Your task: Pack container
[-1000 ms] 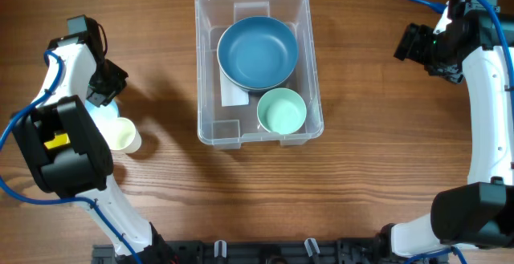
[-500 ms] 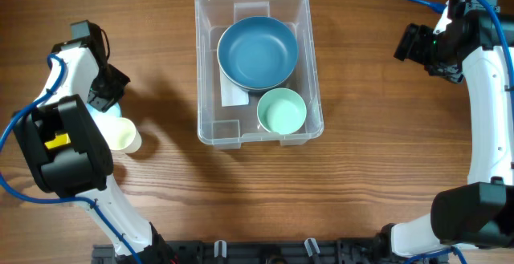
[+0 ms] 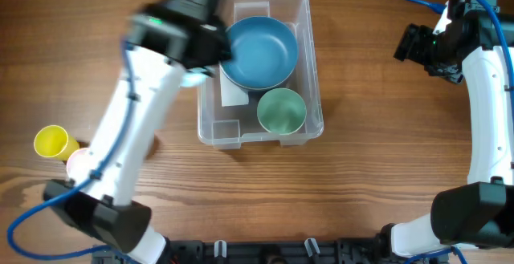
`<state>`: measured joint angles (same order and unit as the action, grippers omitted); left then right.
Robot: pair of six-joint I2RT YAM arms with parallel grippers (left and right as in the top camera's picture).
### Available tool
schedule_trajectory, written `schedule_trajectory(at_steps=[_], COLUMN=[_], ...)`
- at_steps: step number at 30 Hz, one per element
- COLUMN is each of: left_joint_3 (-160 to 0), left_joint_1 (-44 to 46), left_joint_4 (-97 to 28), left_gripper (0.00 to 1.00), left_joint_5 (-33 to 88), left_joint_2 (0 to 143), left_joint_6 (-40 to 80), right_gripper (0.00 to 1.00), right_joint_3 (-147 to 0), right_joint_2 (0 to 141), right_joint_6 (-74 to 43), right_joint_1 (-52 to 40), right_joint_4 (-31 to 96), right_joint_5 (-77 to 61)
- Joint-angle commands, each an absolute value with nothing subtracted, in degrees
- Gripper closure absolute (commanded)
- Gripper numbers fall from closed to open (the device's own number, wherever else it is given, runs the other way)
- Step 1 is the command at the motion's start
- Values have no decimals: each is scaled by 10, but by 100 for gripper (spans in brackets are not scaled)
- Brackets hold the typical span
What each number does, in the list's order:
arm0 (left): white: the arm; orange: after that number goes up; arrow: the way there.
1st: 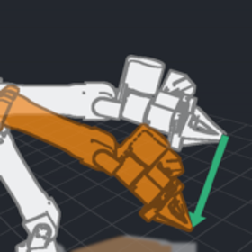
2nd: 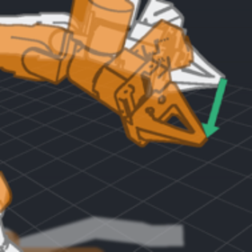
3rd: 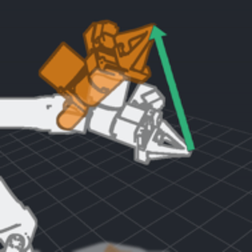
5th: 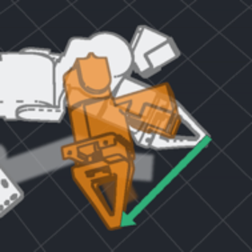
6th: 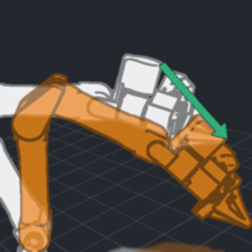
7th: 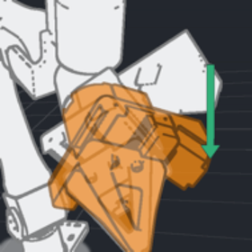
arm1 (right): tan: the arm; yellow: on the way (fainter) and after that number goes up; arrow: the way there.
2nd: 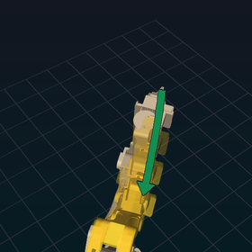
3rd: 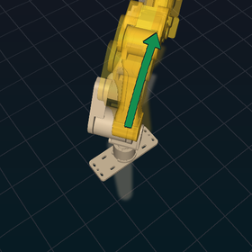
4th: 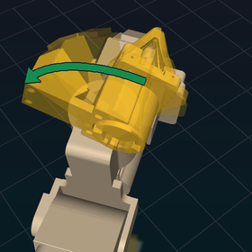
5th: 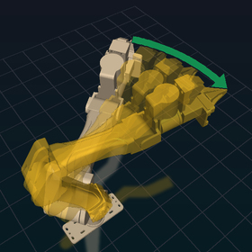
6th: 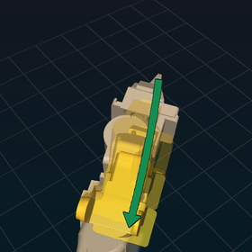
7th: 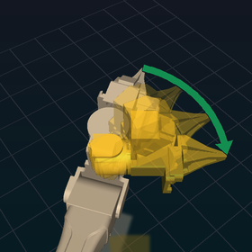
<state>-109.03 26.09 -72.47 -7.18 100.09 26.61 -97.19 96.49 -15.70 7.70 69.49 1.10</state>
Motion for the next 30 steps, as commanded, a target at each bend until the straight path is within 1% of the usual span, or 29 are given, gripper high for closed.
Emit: schedule_trajectory(at_steps=[1, 3, 5, 9, 12, 13, 14, 15, 16, 17, 19, 22, 24, 25, 27, 30], left_joint_3=[-1094, -1094, -1094, -1094, -1094, -1094, -1094, -1094, -1094, -1094, -1096, -1096, -1096, -1096, -1096, -1085], left_joint_1=[374, 428, 453, 469, 469, 469, 469, 469, 469, 465, 447, 375, 291, 236, 119, -37], left_joint_4=[-703, -685, -687, -686, -686, -686, -686, -685, -683, -684, -693, -728, -769, -790, -838, -906], left_gripper=[96, 96, 96, 96, 96, 94, 85, 73, 66, 63, 63, 62, 61, 57, 46, 43], left_joint_5=[-66, -64, -64, 3, 4, 4, 4, 4, 2, -6, -27, -78, -136, -142, -142, -131], left_joint_2=[1016, 1041, 1067, 1128, 1166, 1170, 1170, 1170, 1170, 1170, 1154, 1075, 996, 954, 895, 871], left_joint_6=[257, 258, 276, 279, 278, 278, 278, 278, 273, 272, 272, 272, 274, 276, 317, 365], right_gripper=[12, 12, 12, 12, 11, 11, 11, 11, 11, 12, 11, 12, 12, 12, 12, 11], right_joint_3=[-968, -968, -968, -968, -968, -968, -968, -968, -968, -968, -968, -968, -968, -968, -968, -968], right_joint_2=[972, 972, 972, 972, 972, 972, 972, 972, 972, 972, 972, 972, 972, 972, 972, 972], right_joint_6=[-151, -150, -150, -151, -150, -150, -150, -150, -150, -150, -150, -150, -150, -150, -150, -150], right_joint_1=[79, 79, 79, 79, 79, 79, 79, 79, 79, 79, 79, 79, 79, 79, 79, 79], right_joint_4=[695, 697, 698, 699, 699, 699, 699, 699, 699, 699, 700, 699, 699, 698, 697, 697], right_joint_5=[10, 10, 10, 10, 10, 10, 10, 10, 10, 10, 10, 10, 10, 10, 10, 10])
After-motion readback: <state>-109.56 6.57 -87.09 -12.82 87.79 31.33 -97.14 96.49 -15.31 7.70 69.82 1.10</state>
